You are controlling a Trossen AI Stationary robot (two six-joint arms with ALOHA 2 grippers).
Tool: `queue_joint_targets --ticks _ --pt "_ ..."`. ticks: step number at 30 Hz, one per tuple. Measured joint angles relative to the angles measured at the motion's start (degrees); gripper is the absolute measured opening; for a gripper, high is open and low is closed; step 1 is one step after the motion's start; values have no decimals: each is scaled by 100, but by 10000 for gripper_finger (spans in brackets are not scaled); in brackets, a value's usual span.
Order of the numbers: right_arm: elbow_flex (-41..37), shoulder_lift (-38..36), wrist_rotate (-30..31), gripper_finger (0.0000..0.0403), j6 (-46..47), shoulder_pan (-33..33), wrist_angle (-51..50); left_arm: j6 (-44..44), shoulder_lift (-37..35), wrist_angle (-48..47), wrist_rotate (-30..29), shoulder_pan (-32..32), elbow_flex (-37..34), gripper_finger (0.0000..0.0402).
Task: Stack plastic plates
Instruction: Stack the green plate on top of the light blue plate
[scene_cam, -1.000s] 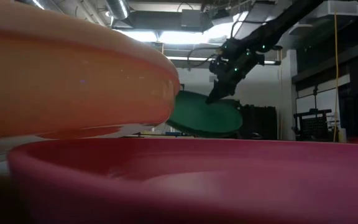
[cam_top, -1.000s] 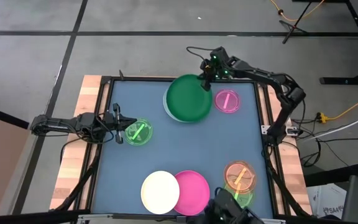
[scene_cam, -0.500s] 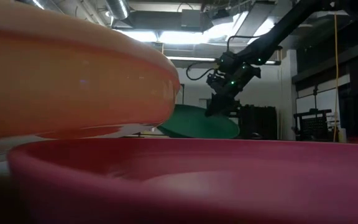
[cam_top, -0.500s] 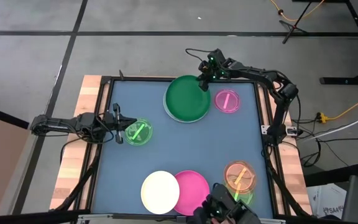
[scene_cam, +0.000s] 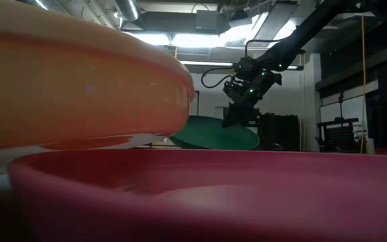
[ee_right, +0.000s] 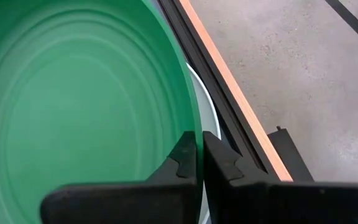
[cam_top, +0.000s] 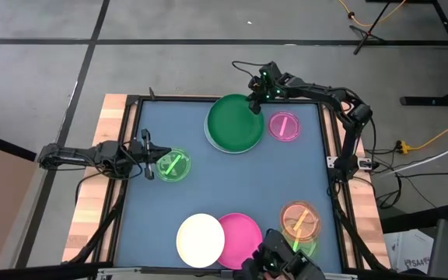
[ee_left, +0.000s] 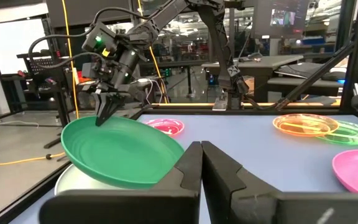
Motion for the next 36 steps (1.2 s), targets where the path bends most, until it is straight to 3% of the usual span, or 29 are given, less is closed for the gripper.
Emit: queue_joint_targets --ticks 13,22,36 --pt "0 -1 16 1 -7 2 -2 -1 0 1 -2 -1 0 2" --pt "0 -2 744 1 -13 7 -4 -2 2 2 -2 -2 0 2" --pt "0 407 695 1 -26 170 54 -2 2 2 -4 -1 0 2"
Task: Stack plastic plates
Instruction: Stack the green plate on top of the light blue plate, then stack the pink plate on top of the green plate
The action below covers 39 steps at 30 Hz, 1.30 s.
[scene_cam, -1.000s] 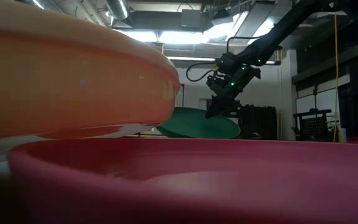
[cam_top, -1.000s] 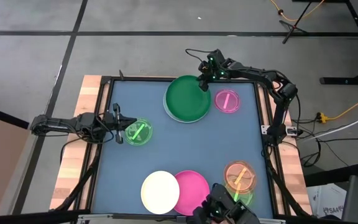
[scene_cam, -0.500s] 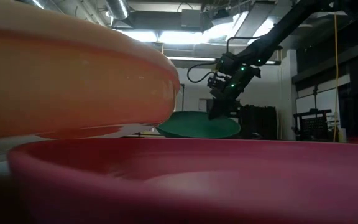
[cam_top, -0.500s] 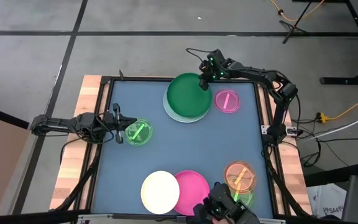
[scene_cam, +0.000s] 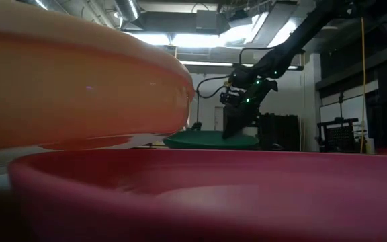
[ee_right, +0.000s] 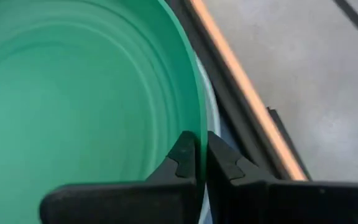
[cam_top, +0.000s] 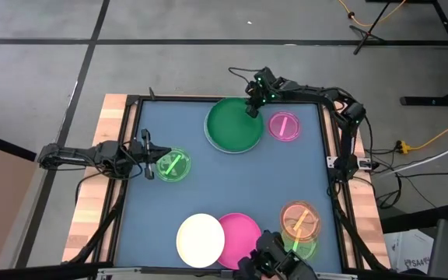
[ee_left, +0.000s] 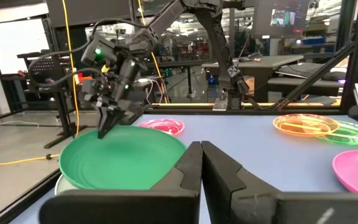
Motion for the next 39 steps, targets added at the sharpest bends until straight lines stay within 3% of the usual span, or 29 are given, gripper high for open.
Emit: queue_joint_targets --ticks 13,26,39 --pt "0 100 144 3 -117 -14 254 0 -2 0 -1 -2 -1 2" --pt "-2 111 217 93 -159 -16 245 0 -1 0 -2 -1 0 2" --pt "-2 111 193 100 -148 -15 183 -10 -1 46 -93 -2 0 2"
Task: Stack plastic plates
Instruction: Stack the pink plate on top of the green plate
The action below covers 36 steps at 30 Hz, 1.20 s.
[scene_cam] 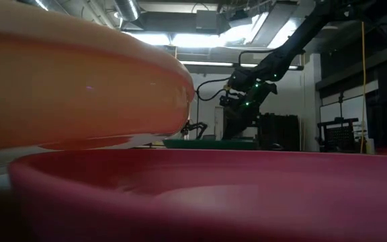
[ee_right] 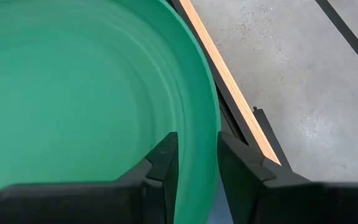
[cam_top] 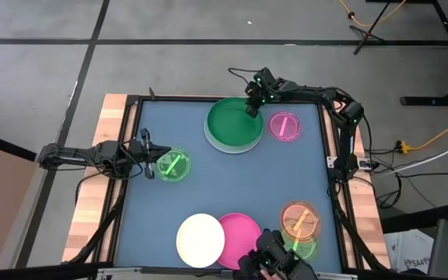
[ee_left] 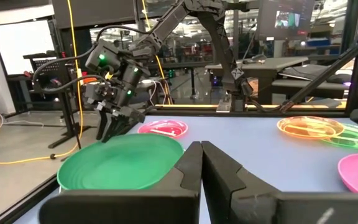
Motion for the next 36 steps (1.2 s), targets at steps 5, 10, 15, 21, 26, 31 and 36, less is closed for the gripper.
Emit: queue_joint_targets --ticks 5,10,15,21,26,31,36 --pt "-2 -113 -87 99 -11 -2 -64 -44 -1 0 3 2 0 2" --pt "-2 -578 -142 99 -195 -1 -384 -42 1 0 3 1 -1 2" --pt "-2 -1132 -141 99 -329 98 -892 -47 -1 0 5 0 0 2" --pt "-2 -1779 -130 99 -614 610 -1504 -435 1 -3 6 0 0 16" --pt "-2 -2110 -126 99 -726 1384 -1905 -492 0 -23 5 0 -1 37" --pt "-2 -2190 -80 99 -711 2254 -2281 -494 1 -28 5 0 0 45" --pt "-2 -2190 149 99 -706 3086 -2473 -492 -1 -31 7 1 0 46"
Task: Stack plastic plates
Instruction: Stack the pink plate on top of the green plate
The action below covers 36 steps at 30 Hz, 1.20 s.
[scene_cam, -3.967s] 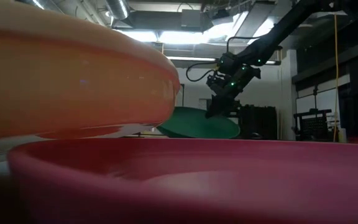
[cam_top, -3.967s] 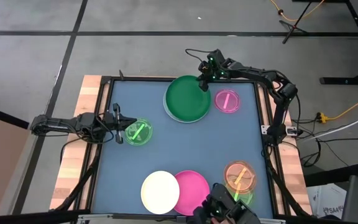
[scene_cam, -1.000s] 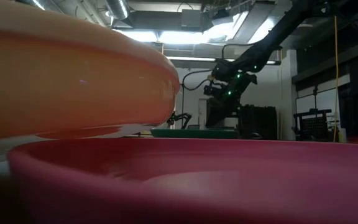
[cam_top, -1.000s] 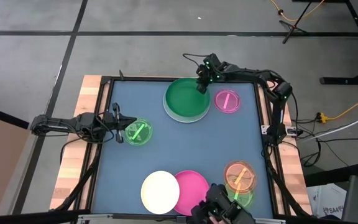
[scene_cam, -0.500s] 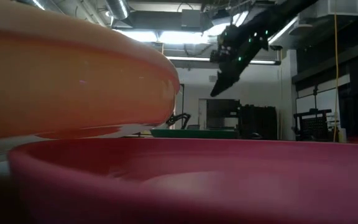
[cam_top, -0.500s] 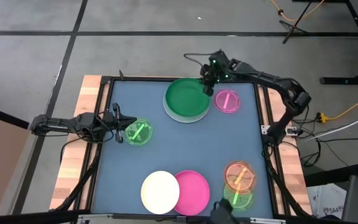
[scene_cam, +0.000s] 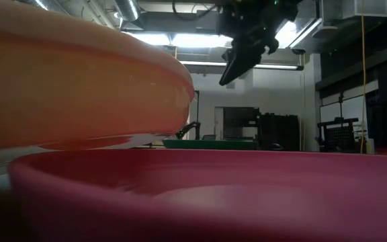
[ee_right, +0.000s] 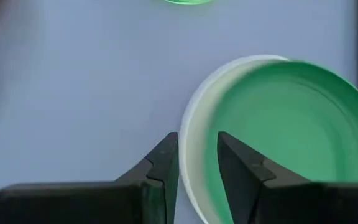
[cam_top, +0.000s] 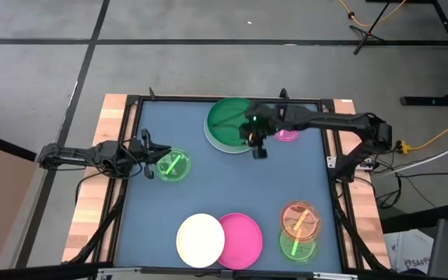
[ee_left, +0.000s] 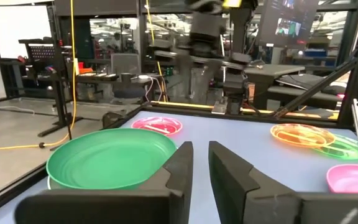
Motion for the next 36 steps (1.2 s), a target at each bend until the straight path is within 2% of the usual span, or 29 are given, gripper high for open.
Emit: queue_joint_targets --ticks 13,19,23,29,36 --pt "0 4 26 99 13 1567 -53 0 0 0 -2 1 0 46" --pt "0 39 28 99 21 2030 -45 0 1 -2 -2 0 0 46" --pt "0 72 32 103 377 2212 -46 0 2 -2 -2 0 0 46" --pt "0 70 582 148 1137 2403 -46 0 2 -3 -1 -1 -1 46" --pt "0 166 720 194 1948 2428 -82 0 1 -2 0 -1 0 46"
